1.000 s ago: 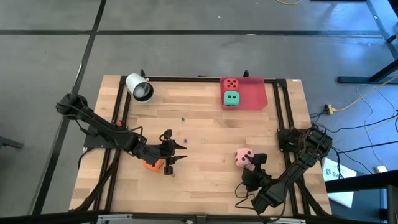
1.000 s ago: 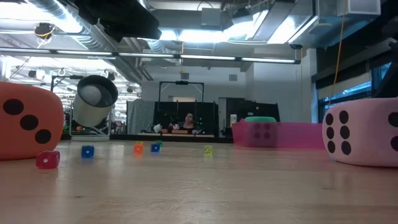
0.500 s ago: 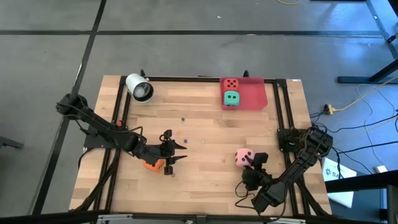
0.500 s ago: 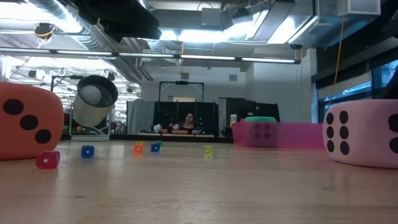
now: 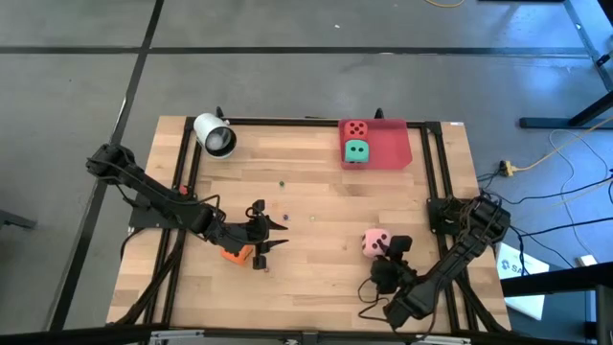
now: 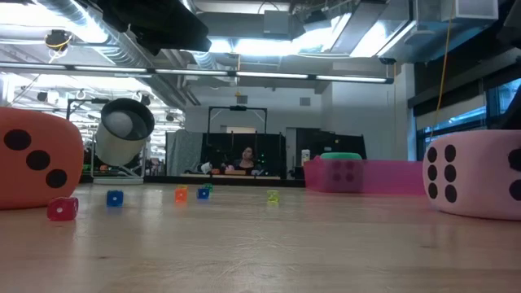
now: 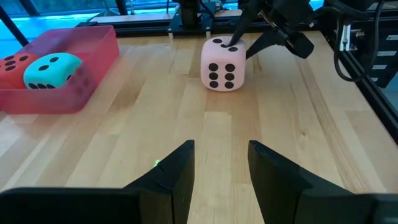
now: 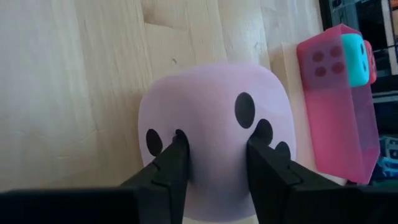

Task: Pick & Place Dice
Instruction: Put the large pink dice into the red bin

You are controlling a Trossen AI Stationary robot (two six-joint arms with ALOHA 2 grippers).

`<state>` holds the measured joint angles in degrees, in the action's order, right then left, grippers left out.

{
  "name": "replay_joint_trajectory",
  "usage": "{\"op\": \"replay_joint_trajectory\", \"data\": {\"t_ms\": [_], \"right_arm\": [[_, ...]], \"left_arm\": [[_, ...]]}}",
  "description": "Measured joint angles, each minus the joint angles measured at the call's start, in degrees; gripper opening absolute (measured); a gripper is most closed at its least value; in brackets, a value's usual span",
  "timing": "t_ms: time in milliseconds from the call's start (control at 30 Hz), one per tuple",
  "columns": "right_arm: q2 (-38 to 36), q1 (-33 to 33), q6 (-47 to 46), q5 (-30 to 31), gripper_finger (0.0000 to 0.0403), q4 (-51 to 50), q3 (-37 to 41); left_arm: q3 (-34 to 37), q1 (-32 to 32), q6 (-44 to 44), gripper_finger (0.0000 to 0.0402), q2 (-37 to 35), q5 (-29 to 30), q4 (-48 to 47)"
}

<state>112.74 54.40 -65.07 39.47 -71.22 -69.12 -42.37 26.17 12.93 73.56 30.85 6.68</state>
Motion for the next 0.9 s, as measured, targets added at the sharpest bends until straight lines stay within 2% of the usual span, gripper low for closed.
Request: {"op": "replay_joint_trajectory", "data": {"t_ms": [500, 633, 900], "right_arm": [[-0.1, 0.1, 0.4, -1.1, 0.0123, -1.1, -0.8], [0.1, 0.1, 0.0, -2.4, 0.0117, -4.4, -3.7], [0.1, -0.1, 1.5, 0.8, 0.0098, -14.1, -10.6]], "left_arm": [[0.0, 0.0, 0.0, 0.0143, 0.0, 0.0, 0.0], [0.0, 0.0, 0.0, 0.0143, 0.0, 0.0, 0.0], [0.0, 0.0, 0.0, 0.0143, 0.0, 0.0, 0.0]]}}
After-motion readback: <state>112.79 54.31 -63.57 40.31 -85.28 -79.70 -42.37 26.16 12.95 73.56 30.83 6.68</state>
